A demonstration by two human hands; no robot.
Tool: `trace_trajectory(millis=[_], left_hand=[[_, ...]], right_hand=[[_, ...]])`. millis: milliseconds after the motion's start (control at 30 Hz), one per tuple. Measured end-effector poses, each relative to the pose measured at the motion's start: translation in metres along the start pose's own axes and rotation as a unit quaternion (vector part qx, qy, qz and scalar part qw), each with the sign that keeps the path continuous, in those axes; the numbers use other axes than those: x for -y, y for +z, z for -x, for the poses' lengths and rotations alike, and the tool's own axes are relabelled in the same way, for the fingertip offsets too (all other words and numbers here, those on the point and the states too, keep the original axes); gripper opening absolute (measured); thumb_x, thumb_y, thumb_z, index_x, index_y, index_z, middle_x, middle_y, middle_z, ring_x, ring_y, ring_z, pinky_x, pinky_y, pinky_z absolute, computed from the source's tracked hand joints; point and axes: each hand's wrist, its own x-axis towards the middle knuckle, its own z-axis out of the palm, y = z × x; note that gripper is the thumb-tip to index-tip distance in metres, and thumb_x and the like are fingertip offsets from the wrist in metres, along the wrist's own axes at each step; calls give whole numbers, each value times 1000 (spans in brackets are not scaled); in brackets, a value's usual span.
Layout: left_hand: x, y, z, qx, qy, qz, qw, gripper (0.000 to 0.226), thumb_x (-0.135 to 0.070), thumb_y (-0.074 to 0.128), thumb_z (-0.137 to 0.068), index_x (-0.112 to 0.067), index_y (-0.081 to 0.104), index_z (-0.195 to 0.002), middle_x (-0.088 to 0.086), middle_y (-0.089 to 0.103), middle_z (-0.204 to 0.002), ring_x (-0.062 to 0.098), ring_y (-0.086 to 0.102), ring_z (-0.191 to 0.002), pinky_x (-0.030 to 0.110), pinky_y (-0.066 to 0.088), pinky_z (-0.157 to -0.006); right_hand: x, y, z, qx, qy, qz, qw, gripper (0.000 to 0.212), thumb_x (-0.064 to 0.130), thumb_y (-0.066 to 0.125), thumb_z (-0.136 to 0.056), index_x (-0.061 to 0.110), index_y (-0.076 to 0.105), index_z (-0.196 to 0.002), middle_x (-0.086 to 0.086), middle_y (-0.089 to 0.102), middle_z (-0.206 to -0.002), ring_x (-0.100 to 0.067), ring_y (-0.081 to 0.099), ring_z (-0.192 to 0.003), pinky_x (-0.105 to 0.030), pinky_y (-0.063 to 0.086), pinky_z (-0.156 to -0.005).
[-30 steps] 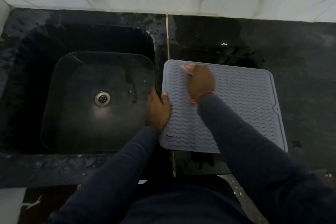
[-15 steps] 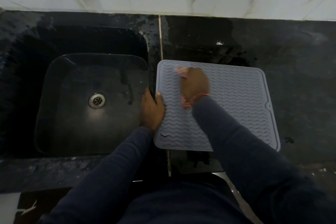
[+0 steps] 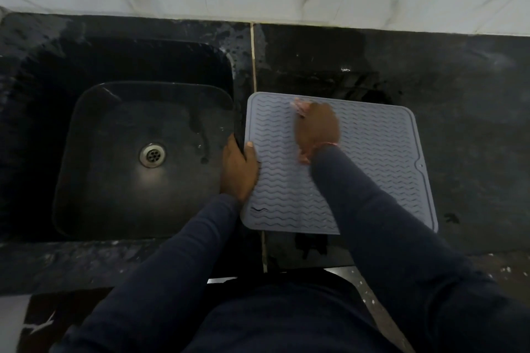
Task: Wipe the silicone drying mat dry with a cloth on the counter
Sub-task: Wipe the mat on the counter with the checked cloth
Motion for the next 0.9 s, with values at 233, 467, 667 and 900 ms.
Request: trace_trajectory(millis=[233,467,667,900], left_hand=[[-2,-1,3,10,-3,8,1000,50,-41,36,-101,-12,36,-142,11,46,-140,23,45,-126,43,36,-108],[0,0,0,-3,-2,-2,1000,48,-39,38,-100,-12,38,-140,12,49,-136,25,47,-123,39,37,-106],[3,-1,-1,-3,-1,2,1000,48,-44,38,-98,-13,43,-135,10,52,-131,25,51,-118,46,42,-102],[-4,1,3,-16,-3,-18,1000,52,-40,35,-101,-7,36,-141,14,46,-139,27,45,-127,35,32,-109]], right_hand=[[13,-18,-11,129,-101,-59,985,41,50,49,-94,16,71,-102,-5,70,-99,-23,64,-95,-34,49,-81],[31,3,10,17,-19,-14,1000,23,25,51,-97,10,64,-109,-4,63,-102,-20,61,-95,-33,49,-81],[44,-12,8,147,-188,-50,970,28,34,53,-97,13,70,-105,-6,69,-104,-22,63,-99,-34,46,-86],[-53,-52,-16,20,51,46,997,34,36,55,-94,5,68,-95,-14,68,-93,-33,64,-94,-34,48,-76]])
